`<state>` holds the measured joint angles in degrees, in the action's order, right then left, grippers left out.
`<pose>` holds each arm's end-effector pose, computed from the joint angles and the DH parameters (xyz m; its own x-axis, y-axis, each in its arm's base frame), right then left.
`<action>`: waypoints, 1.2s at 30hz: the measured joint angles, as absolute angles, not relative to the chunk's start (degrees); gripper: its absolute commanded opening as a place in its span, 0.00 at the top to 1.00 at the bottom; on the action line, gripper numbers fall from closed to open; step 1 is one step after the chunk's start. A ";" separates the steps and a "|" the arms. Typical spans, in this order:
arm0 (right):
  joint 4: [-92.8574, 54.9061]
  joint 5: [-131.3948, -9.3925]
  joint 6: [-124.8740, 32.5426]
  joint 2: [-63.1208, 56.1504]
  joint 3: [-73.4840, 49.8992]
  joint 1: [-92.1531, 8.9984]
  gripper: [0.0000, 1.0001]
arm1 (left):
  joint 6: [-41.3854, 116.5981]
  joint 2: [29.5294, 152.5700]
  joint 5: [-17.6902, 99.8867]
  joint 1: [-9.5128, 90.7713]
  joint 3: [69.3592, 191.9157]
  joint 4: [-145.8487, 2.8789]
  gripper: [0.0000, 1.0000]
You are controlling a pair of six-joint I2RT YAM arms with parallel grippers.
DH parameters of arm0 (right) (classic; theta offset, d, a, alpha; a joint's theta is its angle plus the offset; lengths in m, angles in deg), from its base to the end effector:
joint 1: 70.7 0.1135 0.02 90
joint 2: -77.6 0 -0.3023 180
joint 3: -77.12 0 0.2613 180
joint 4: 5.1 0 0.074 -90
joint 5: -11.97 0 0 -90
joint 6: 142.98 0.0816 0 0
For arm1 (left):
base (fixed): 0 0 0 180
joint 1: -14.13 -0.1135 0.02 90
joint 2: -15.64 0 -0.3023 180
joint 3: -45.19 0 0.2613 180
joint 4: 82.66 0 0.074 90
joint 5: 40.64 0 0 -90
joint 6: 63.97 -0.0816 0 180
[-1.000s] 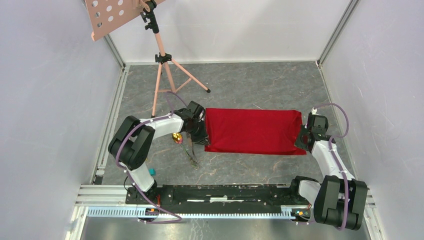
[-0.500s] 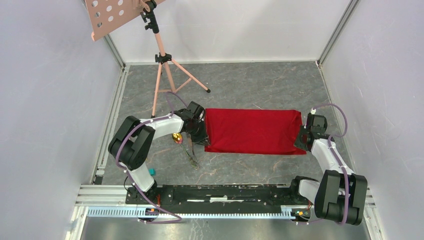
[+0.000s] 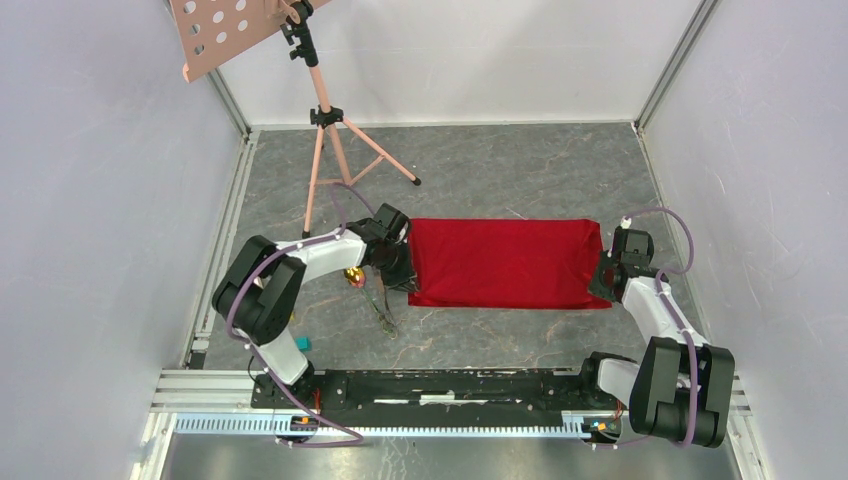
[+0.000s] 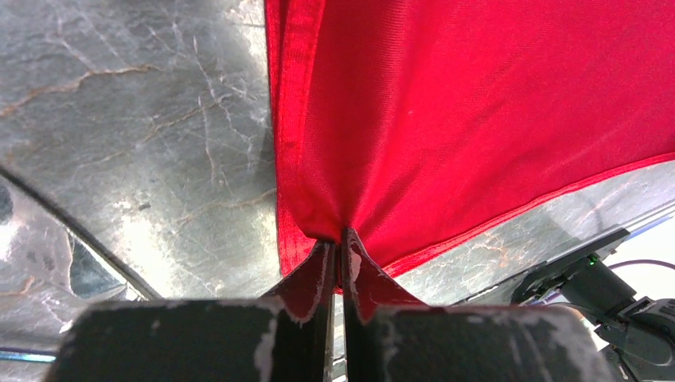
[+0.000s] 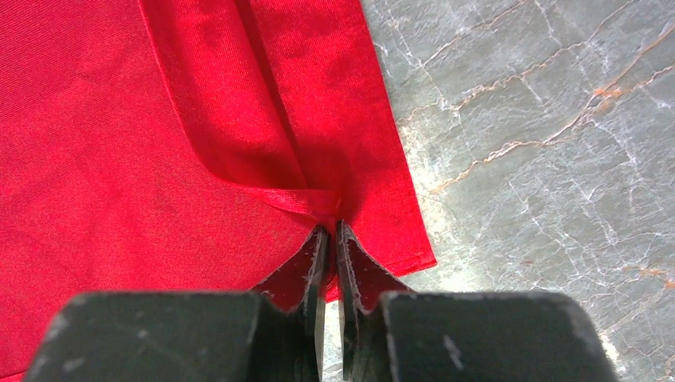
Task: Fold the napkin into a case and place the utensils inside
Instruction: Fold the rectangle-folded napkin at the center of the board.
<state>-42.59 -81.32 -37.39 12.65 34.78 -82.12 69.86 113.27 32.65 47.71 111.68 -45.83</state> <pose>0.2056 -0.0463 0.1521 -0.7578 0.4268 -0.4935 0.4458 0.8910 0.0860 0.2710 -0.2081 0.1370 -0.9862 -0.1414 -0.0860 -0.0878 0.8877 -0.4520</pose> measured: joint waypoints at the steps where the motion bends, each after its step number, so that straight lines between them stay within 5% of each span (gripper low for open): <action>1: -42.50 -81.32 -37.36 12.60 34.83 -82.12 0.87 | 69.86 112.79 32.74 47.76 111.59 -45.52 0.90; 8: -42.11 -81.30 -37.36 12.21 35.15 -82.12 0.83 | 69.86 109.31 32.82 48.26 111.13 -44.61 0.87; 10: -42.02 -81.28 -37.30 12.21 35.24 -82.12 0.72 | 69.86 108.79 32.82 48.35 110.96 -44.30 0.86; 17: -41.58 -80.73 -36.42 12.65 35.37 -82.12 0.48 | 69.93 106.47 32.76 48.43 106.70 -44.50 0.66; 22: -42.89 -81.63 -36.53 16.36 35.02 -82.12 0.37 | 69.93 103.96 32.78 48.65 106.02 -42.57 0.38; 26: -44.34 -82.90 -38.02 21.28 33.54 -82.12 0.19 | 69.86 95.39 32.72 48.65 106.00 -40.41 0.27; 30: -42.98 -79.29 -40.47 24.76 32.29 -82.04 0.15 | 69.84 89.88 32.61 48.65 107.02 -38.40 0.10; 36: -39.02 -66.99 -41.87 17.30 31.37 -80.88 0.16 | 69.99 91.24 31.75 48.65 108.84 -39.86 0.07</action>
